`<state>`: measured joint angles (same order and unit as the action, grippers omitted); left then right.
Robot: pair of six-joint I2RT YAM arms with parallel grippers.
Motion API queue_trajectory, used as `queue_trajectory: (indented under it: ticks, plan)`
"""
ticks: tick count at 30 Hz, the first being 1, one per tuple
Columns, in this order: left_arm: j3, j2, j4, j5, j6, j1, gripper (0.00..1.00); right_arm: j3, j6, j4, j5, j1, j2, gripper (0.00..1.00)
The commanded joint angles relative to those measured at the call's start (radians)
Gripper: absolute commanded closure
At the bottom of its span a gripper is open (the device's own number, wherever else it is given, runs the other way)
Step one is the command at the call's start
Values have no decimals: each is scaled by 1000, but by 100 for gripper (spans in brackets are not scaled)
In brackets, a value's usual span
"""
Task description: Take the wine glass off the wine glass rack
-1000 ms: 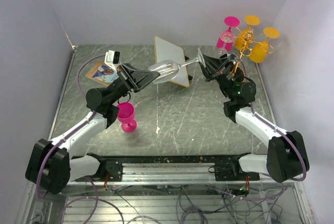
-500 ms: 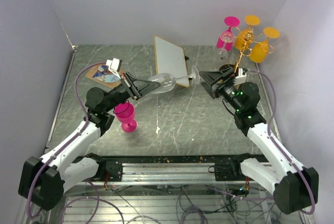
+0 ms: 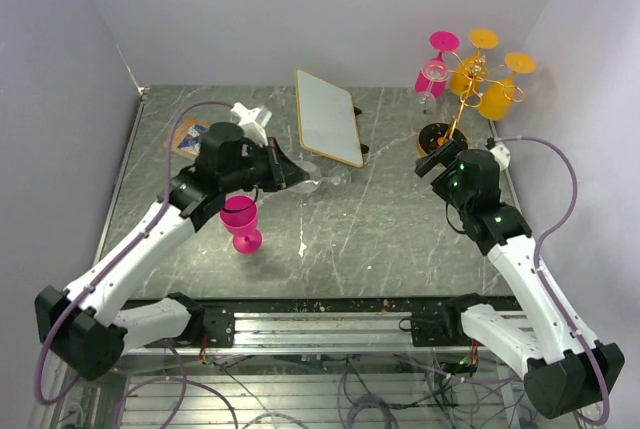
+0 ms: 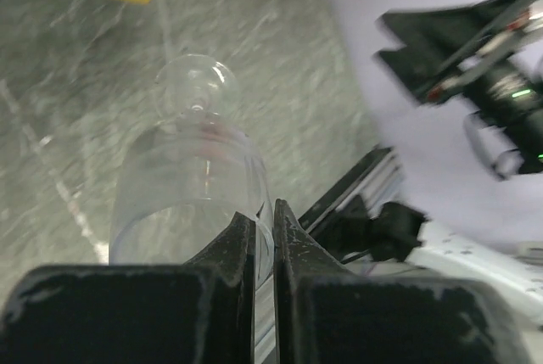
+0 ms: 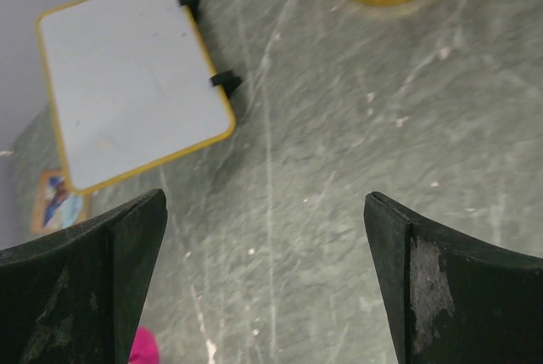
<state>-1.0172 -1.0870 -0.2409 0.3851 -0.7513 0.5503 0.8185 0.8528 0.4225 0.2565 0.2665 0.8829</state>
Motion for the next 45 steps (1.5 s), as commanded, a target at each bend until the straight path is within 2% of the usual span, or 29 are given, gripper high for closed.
queue_trajectory:
  ticks: [1, 4, 7, 15, 27, 45]
  plan:
    - [-127, -81, -314, -157, 186, 91, 93, 92, -72, 139, 197, -5, 38, 0]
    - [-180, -125, -384, -247, 220, 168, 93, 160, -168, 175, 179, -4, 63, 0]
    - [-241, -169, -474, -346, 257, 209, 93, 168, -335, 129, 60, -6, 70, 0]
    - [-381, -302, -673, -454, 347, 259, 93, 98, -368, 60, 43, -6, -17, 0]
    - [-407, -389, -735, -466, 389, 263, 93, 105, -383, 76, 53, -6, -32, 0]
    - [-313, -369, -731, -438, 374, 264, 93, 90, -373, 64, 24, -5, -34, 0]
